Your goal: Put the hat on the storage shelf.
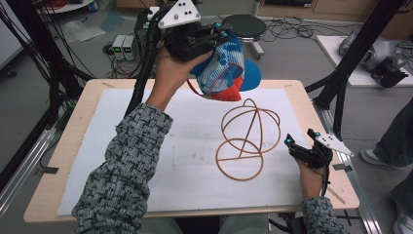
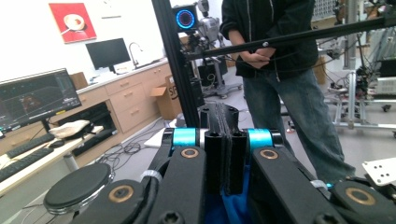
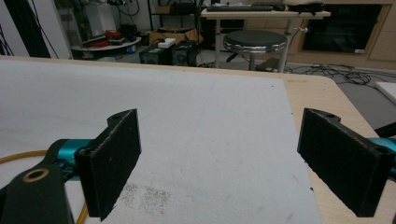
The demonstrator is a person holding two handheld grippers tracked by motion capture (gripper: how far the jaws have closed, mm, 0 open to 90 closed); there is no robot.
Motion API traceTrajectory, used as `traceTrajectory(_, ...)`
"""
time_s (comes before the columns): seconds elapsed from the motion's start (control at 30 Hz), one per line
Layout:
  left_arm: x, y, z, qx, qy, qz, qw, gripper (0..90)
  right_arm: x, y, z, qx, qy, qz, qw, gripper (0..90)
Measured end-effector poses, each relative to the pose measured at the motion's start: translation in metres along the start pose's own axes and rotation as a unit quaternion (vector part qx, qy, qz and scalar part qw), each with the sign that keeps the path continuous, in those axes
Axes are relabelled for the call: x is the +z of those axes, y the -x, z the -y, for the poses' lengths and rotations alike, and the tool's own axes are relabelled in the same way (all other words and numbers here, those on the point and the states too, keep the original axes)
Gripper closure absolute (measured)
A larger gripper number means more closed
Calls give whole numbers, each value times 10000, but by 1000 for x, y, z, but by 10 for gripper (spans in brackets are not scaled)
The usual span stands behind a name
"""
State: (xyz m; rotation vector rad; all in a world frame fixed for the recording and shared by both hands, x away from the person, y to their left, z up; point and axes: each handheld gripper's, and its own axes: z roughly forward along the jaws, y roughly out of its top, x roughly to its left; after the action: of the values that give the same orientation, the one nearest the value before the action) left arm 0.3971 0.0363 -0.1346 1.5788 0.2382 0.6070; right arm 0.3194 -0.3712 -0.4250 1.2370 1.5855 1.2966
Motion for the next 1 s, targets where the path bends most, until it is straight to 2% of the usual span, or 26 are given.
traceTrajectory(0.3, 7, 18, -10, 83, 30, 341, 9994, 891, 0, 0, 0, 2, -22, -4, 10000, 126)
traceTrajectory(0.53, 14, 29, -11, 121, 9, 547, 9984, 891, 0, 0, 0, 29, -34, -14, 10000, 126)
traceTrajectory(0.57, 15, 30, -10, 69, 28, 593, 9982, 890, 0, 0, 0, 1, -29, -8, 10000, 126)
traceTrajectory(0.73, 21, 38, -5, 62, -62, 733, 9973, 890, 0, 0, 0, 30, -23, -12, 10000, 126)
traceTrajectory(0.87, 23, 45, 3, 123, -268, 780, 9965, 890, 0, 0, 0, 30, -29, -13, 10000, 126)
traceTrajectory(1.0, 23, 51, 16, 1, -284, 859, 9959, 890, 0, 0, 0, 21, -20, -14, 10000, 126)
